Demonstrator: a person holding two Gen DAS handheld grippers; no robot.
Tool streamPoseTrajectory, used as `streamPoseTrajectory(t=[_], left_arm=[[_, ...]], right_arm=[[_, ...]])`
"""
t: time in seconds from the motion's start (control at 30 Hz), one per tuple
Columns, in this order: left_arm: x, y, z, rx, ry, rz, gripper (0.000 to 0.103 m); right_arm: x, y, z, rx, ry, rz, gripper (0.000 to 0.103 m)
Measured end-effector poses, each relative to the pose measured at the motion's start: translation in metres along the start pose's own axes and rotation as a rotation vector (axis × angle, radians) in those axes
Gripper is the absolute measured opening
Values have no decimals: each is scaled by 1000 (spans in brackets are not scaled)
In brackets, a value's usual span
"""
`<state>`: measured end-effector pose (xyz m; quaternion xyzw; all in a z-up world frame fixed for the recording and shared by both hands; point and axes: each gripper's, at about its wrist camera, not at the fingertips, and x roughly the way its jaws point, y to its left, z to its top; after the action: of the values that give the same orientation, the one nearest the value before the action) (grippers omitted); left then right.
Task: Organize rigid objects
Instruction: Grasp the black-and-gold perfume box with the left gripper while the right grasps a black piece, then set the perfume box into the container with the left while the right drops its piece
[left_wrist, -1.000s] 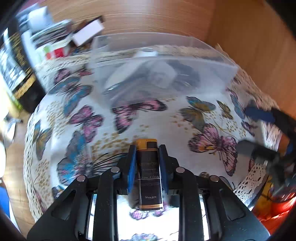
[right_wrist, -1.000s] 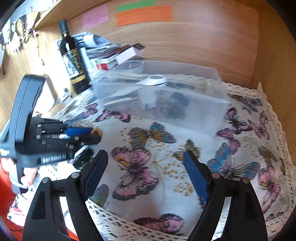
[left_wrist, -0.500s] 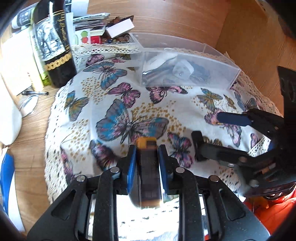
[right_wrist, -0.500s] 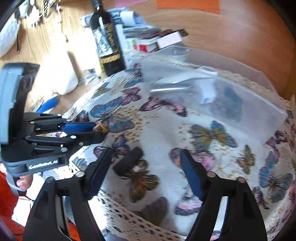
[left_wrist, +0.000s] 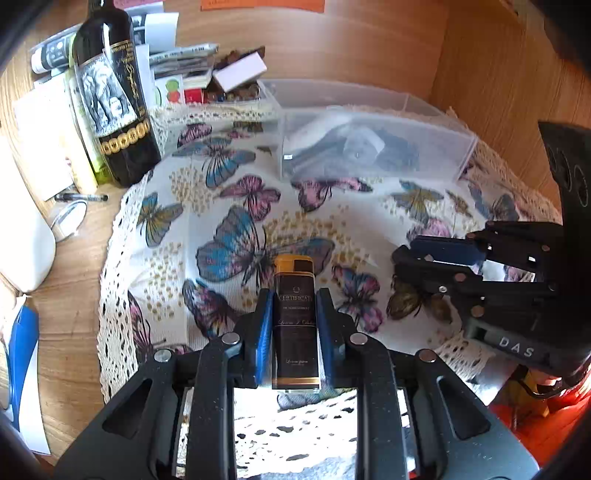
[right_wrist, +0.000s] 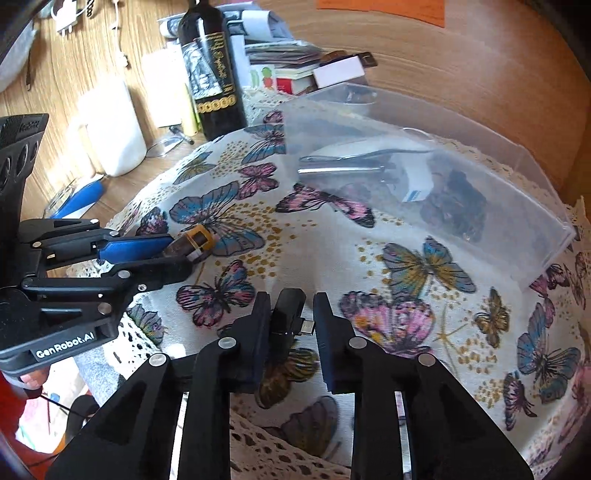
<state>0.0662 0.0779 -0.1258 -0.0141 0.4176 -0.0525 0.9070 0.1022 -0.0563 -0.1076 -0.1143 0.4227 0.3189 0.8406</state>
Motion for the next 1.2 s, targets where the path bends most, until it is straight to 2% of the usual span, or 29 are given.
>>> streamPoseTrajectory(t=[0.63, 0.93, 1.03, 1.2], left_arm=[[-38, -25, 77, -9, -241, -40, 23], [-27, -40, 120, 8, -277, -40, 23], [-17, -43, 131, 4, -281, -43, 23], [11, -46, 146, 13, -231, -42, 23]], right_arm=[[-73, -77, 29, 101, -235, -153, 21], [-82, -106, 59, 106, -310, -192, 21], [-74, -116, 66, 114, -308, -196, 21], [-53, -129, 70, 139, -269, -194, 21]])
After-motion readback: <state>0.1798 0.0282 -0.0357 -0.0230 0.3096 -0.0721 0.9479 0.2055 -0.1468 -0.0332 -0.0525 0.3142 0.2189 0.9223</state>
